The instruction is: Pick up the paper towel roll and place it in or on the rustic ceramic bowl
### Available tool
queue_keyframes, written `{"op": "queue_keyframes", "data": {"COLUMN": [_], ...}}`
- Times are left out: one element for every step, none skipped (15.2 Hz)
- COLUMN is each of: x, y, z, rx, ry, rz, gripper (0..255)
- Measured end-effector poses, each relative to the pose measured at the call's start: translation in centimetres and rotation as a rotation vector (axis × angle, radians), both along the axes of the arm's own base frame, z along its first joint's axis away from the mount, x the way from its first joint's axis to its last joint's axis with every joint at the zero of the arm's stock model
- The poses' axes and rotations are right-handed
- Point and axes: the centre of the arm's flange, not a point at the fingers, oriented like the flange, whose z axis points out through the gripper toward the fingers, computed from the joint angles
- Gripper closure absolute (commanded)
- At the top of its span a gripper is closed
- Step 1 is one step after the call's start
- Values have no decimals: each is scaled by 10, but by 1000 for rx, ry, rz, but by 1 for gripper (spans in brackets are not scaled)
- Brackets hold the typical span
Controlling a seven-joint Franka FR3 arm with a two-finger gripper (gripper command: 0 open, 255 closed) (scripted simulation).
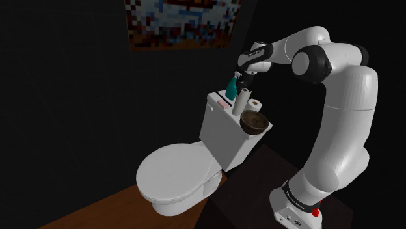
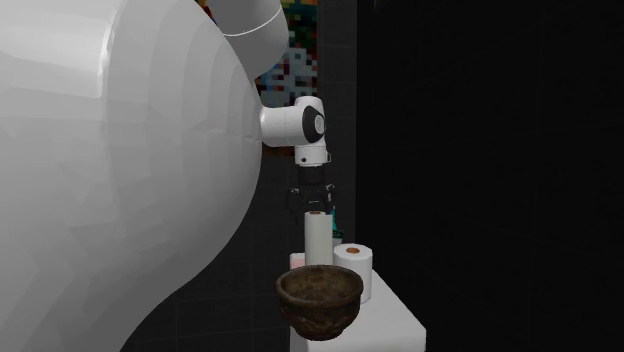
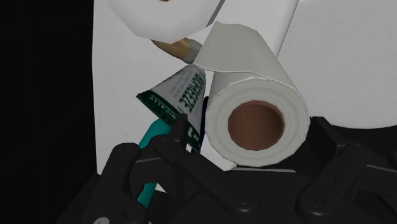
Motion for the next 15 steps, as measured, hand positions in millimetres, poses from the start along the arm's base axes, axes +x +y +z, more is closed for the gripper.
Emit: {"op": "queue_keyframes", "data": {"x": [0,0,0,0,0,0,1,1,1,1,1,1,1,0,0], "y": [0,0,0,0,0,1,1,1,1,1,1,1,1,1,0], "z": [0,0,0,0,0,0,0,0,1,1,1,0,0,3,7], "rx": [0,0,0,0,0,0,0,1,1,1,1,1,1,1,0], "ry": [0,0,0,0,-1,-1,-1,-1,-1,-1,-2,-2,-2,-1,-1], "rz": [0,0,0,0,0,1,1,1,1,1,1,1,1,1,0], "gripper": [0,0,255,255,255,255,255,255,255,255,255,255,255,255,255]}}
